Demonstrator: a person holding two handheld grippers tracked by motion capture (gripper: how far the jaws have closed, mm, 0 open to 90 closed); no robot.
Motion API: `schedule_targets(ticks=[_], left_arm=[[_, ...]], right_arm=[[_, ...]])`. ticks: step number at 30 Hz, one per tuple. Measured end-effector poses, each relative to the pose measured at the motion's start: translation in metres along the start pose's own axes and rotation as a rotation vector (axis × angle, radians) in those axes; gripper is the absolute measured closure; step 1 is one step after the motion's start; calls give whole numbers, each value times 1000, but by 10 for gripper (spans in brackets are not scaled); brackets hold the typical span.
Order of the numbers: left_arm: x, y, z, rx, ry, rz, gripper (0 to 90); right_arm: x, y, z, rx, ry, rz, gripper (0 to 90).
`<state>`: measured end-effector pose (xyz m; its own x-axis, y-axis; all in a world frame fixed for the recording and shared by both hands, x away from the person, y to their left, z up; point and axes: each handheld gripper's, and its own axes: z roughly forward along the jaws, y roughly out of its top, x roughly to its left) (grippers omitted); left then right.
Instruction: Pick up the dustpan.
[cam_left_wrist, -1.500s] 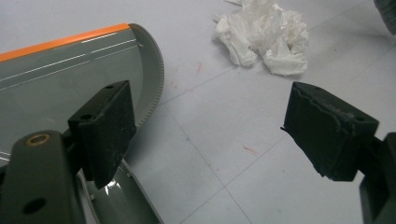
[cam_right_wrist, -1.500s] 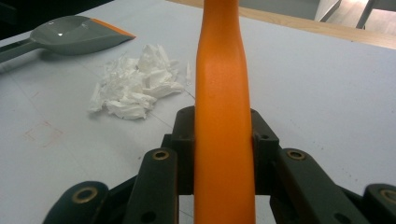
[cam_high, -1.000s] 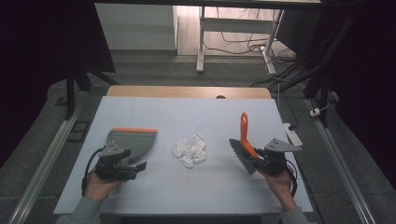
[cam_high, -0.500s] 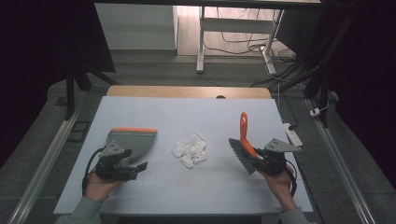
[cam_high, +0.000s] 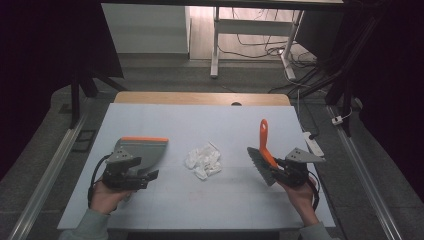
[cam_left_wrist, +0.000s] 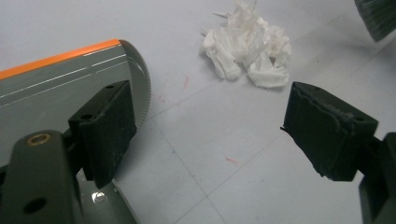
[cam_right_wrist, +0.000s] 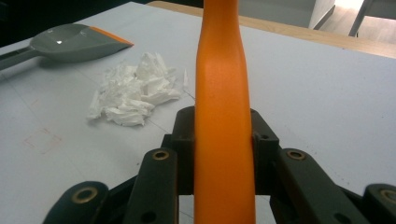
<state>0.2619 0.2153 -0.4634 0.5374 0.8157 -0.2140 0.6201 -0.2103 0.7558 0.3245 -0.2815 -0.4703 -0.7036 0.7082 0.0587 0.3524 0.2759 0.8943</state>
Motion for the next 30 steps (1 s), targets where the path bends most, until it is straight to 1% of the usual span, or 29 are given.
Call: schedule_targets(ticks=[3, 5, 7, 9, 10, 11, 12, 13, 15, 17, 20, 25, 26, 27, 30], left_arm=[[-2, 8, 1, 23, 24, -23, 180], [-2, 12, 2, 44, 29, -40, 180], [-2, 14, 1, 55, 30, -47, 180], [0, 15, -1, 51, 36, -53, 180], [2, 15, -2, 62, 46, -50, 179], [2, 15, -2, 62, 46, -50, 178], [5, 12, -5, 69, 66, -47, 177], [5, 12, -5, 69, 66, -47, 176], [10, 10, -11, 70, 94, -54, 172], [16, 7, -15, 80, 123, -67, 167], [23, 4, -17, 109, 151, -88, 154], [31, 1, -20, 142, 170, -121, 139], [33, 0, -21, 148, 171, -133, 135], [33, 0, -21, 148, 171, -133, 132], [36, -2, -20, 161, 170, -152, 125]], right_arm=[[-2, 0, -1, -6, 3, 5, 693], [-2, 0, -1, -9, 5, 5, 693], [-2, 0, -2, -15, 10, 3, 693], [-2, 0, -2, -13, 8, 2, 693], [-1, 0, -1, -12, 7, 1, 693], [-1, 0, -1, -11, 6, 0, 693], [0, 0, -1, -9, 6, -1, 693], [0, 0, -1, -7, 7, -1, 693], [1, 0, 0, -5, 7, -3, 693], [2, 0, 0, -3, 5, -6, 693], [3, 0, 2, 3, 7, -11, 693], [5, 0, 3, 8, 12, -13, 693], [5, 0, 3, 10, 13, -14, 693], [5, 0, 3, 10, 13, -14, 693], [5, -1, 3, 13, 13, -16, 693]])
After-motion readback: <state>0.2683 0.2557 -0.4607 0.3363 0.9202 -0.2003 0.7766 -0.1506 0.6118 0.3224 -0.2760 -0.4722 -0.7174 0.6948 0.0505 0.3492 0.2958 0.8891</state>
